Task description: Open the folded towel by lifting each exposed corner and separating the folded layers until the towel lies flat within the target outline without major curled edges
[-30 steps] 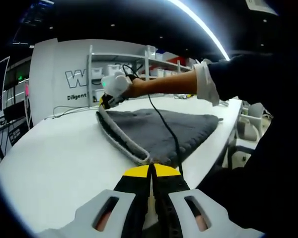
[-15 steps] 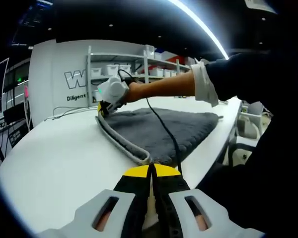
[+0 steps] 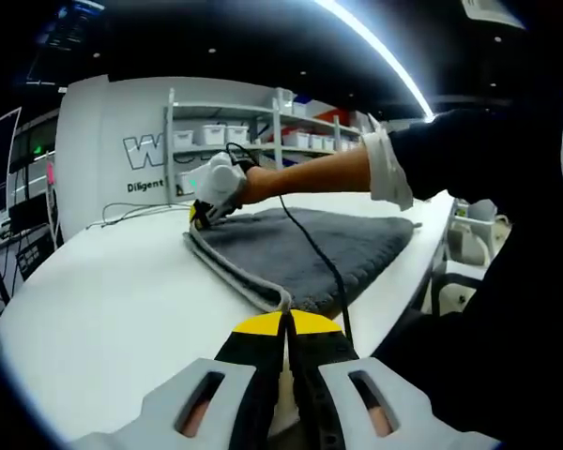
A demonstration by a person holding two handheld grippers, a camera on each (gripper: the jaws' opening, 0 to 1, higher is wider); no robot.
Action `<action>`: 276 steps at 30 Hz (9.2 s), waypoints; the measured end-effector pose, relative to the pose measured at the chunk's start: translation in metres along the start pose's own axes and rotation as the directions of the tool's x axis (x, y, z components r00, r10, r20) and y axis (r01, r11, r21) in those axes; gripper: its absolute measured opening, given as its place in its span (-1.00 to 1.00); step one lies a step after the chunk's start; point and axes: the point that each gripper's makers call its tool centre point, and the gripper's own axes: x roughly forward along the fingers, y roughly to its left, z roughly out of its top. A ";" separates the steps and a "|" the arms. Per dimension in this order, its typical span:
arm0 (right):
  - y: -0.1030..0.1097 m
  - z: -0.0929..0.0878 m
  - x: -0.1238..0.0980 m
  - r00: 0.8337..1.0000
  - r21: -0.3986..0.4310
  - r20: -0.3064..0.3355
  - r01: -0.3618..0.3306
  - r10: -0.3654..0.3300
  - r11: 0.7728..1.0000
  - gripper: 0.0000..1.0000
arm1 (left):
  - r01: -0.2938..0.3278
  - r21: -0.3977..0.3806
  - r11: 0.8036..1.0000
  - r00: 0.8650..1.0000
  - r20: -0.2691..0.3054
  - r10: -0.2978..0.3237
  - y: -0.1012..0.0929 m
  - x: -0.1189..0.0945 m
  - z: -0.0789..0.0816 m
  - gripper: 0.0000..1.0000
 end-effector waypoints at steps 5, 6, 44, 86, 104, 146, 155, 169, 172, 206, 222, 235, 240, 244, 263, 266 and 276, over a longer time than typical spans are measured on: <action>-0.009 0.002 -0.005 0.999 0.026 0.026 0.038 -0.039 0.999 -0.71 | 0.001 0.005 1.000 1.000 0.009 -0.001 0.000 0.000 0.002 -0.96; -0.010 0.003 -0.007 0.998 0.034 0.036 0.044 -0.045 0.998 -0.71 | -0.001 0.006 1.000 1.000 0.010 0.001 0.000 0.000 0.002 -0.96; -0.032 -0.013 -0.070 0.952 0.420 0.272 0.010 -0.136 0.907 -0.55 | -0.031 -0.072 0.997 0.996 0.085 0.037 0.018 0.001 0.021 -0.39; 0.028 -0.077 -0.198 0.909 0.828 0.331 -0.152 -0.252 0.540 -0.07 | -0.004 -0.110 0.994 0.998 0.055 0.010 0.009 0.019 0.024 -0.51; 0.075 -0.085 -0.260 0.909 0.871 0.288 -0.117 -0.303 0.477 0.01 | 0.008 -0.093 0.996 0.999 0.053 -0.003 0.006 0.024 0.027 -0.51; 0.177 -0.124 -0.318 0.967 0.896 0.196 -0.109 -0.164 0.430 -0.02 | 0.029 -0.070 0.997 1.000 0.002 -0.029 0.000 0.035 0.016 -0.52; 0.193 -0.131 -0.324 0.974 0.897 0.186 -0.114 -0.132 0.427 -0.03 | 0.022 -0.066 0.998 1.000 -0.017 -0.023 0.001 0.034 0.014 -0.54; 0.209 -0.140 -0.324 0.980 0.911 0.174 -0.123 -0.095 0.394 -0.28 | -0.001 -0.052 0.999 0.999 -0.053 -0.001 0.003 0.035 0.007 -0.67; 0.210 -0.140 -0.325 0.980 0.912 0.175 -0.125 -0.094 0.391 -0.31 | -0.002 -0.053 0.999 0.998 -0.058 -0.001 0.003 0.035 0.007 -0.71; 0.220 -0.127 -0.327 0.973 0.884 0.228 -0.186 -0.048 0.429 -0.72 | 0.049 -0.085 0.995 0.989 -0.135 -0.061 -0.013 0.027 -0.009 -0.73; 0.223 -0.128 -0.329 0.965 0.900 0.257 -0.220 -0.049 0.377 -0.74 | 0.055 -0.097 0.994 0.988 -0.138 -0.068 -0.007 0.025 -0.012 -0.88; 0.226 -0.136 -0.338 0.959 0.916 0.281 -0.258 -0.034 0.308 -0.77 | 0.054 -0.098 0.994 0.988 -0.138 -0.067 -0.002 0.027 -0.011 -0.89; 0.228 -0.136 -0.340 0.957 0.916 0.287 -0.265 -0.031 0.300 -0.84 | 0.049 -0.098 0.994 0.988 -0.140 -0.062 0.000 0.027 -0.011 -0.89; 0.229 -0.135 -0.341 0.954 0.912 0.300 -0.277 -0.031 0.303 -0.87 | 0.042 -0.095 0.995 0.988 -0.142 -0.056 0.001 0.028 -0.011 -0.89; 0.233 -0.131 -0.343 0.947 0.909 0.321 -0.302 -0.021 0.286 -0.95 | -0.001 -0.041 0.999 0.984 -0.179 -0.006 0.022 0.036 -0.010 -0.91; 0.233 -0.130 -0.343 0.946 0.908 0.324 -0.306 -0.019 0.286 -0.94 | -0.009 -0.039 0.999 0.985 -0.173 0.002 0.025 0.039 -0.010 -0.91; 0.235 -0.127 -0.344 0.943 0.906 0.332 -0.317 -0.005 0.282 -0.95 | -0.016 -0.054 0.998 0.985 -0.172 0.006 0.030 0.041 -0.009 -0.91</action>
